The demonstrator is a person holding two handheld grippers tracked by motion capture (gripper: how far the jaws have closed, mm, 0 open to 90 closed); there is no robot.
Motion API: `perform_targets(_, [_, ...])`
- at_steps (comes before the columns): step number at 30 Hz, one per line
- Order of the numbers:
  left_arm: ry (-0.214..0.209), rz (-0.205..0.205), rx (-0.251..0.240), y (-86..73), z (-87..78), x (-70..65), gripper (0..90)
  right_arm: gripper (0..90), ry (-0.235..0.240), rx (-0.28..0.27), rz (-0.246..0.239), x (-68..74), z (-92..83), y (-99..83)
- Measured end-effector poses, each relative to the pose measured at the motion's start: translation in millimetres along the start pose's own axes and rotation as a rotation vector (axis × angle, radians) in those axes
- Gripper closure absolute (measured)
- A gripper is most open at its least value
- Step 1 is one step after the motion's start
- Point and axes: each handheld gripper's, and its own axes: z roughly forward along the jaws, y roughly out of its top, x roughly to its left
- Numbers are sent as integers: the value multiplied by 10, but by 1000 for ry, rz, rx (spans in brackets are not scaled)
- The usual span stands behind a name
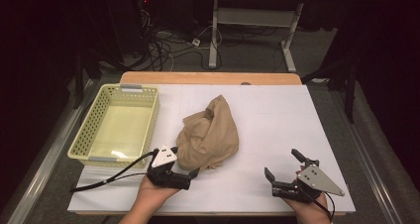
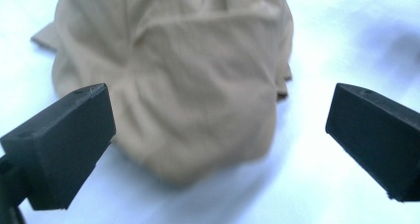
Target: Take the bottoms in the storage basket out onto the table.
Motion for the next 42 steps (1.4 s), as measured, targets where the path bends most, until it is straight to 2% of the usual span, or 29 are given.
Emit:
perform_targets(4, [28, 2, 6, -149, -71, -46, 0, 2, 11, 6, -5, 26, 16, -5])
perform_targets(6, [28, -19, 1, -206, -67, -45, 0, 2, 18, 9, -9, 40, 29, -6])
perform_targets(10, [18, -50, -24, -238, -93, -51, 0, 2, 33, 13, -15, 69, 88, 0])
perform_targets(15, [30, -53, -25, -296, -187, -45, 0, 2, 56, 17, -22, 120, 199, 22])
perform_targets(18, [32, -99, -26, -359, -268, -28, 0, 2, 69, 17, -20, 135, 259, 46])
perform_targets(23, [81, -86, -31, -398, -387, -82, 0, 2, 78, 20, -4, 130, 343, 61])
perform_targets(26, [131, -80, -41, -416, -463, -100, 0, 2, 82, 23, 3, 134, 376, 68])
perform_targets(27, [138, -88, -46, -421, -482, -93, 0, 2, 83, 25, 2, 135, 380, 66])
perform_targets(29, [153, -157, -85, -443, -541, -41, 0, 2, 83, 28, 3, 139, 377, 62])
perform_targets(30, [139, -212, -116, -459, -583, 8, 0, 2, 82, 26, 2, 138, 370, 63])
perform_targets(31, [121, -233, -127, -463, -605, 36, 0, 2, 80, 25, 4, 134, 350, 65])
perform_targets(34, [116, -211, -138, -461, -610, 35, 0, 2, 76, 13, 6, 111, 305, 72])
perform_targets(37, [79, -155, -139, -414, -525, -14, 0, 2, 63, 11, 22, 70, 275, 68])
perform_targets(40, [33, -126, -139, -377, -417, -37, 0, 2, 48, 22, 35, 36, 267, 47])
perform_targets(42, [11, -104, -125, -326, -330, -40, 8, 3, 44, 33, 27, 30, 252, 33])
